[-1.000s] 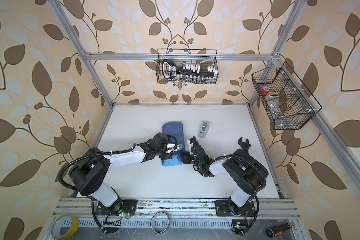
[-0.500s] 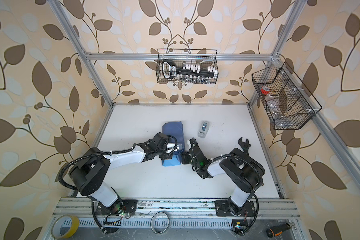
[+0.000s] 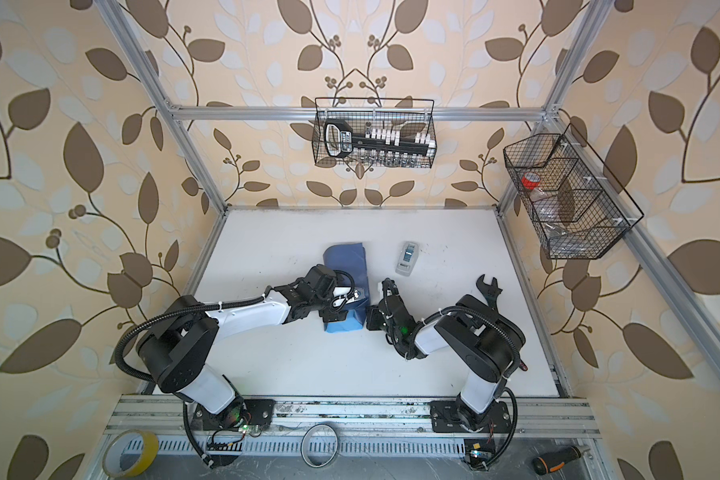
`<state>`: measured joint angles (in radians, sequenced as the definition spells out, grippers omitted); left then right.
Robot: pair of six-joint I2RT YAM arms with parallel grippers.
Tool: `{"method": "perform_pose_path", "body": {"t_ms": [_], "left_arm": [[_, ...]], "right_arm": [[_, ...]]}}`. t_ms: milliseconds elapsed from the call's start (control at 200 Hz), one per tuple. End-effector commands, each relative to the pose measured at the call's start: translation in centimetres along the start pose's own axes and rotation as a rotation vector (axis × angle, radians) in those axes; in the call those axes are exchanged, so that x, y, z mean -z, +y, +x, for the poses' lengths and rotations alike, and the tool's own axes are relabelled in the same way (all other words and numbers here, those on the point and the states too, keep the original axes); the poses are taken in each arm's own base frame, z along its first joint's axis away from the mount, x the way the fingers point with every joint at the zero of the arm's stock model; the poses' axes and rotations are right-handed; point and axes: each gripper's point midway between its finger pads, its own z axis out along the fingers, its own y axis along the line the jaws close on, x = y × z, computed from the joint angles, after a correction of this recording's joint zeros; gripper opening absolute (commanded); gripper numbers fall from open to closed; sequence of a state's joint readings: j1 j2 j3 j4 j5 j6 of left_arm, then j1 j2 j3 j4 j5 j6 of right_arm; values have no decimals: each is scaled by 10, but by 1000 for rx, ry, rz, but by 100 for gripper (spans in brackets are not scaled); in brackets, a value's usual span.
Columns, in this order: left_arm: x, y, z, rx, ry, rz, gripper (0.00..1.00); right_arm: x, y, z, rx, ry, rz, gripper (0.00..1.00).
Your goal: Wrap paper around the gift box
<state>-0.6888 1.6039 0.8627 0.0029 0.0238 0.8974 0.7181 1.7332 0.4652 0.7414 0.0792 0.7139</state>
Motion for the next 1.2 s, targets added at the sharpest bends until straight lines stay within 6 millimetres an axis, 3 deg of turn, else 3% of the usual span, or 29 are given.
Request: {"method": "perform_pose_path", "body": {"t_ms": [0,175,505,715,880,1200], "left_arm": [[18,7,-36,11,-128,16,98],[18,12,-48,56,-170,11,99],[-5,14,-47,50,-113,-43,99],[-19,7,-37,18,-56,-41,99],[-26,7,-18,-29,27,-63,99],[-32,0,-6,-70,66,-62,99]], "right_arm": [[0,-2,5,10,-1,-1,15],[1,-3,5,10,-1,3,15],[2,-5,7,8,-3,3,14],[2,-4,6,6,-10,-3,13],[7,-1,0,13,-24,-22,14],[21,25,-11,-19,-69,-185,14]]}}
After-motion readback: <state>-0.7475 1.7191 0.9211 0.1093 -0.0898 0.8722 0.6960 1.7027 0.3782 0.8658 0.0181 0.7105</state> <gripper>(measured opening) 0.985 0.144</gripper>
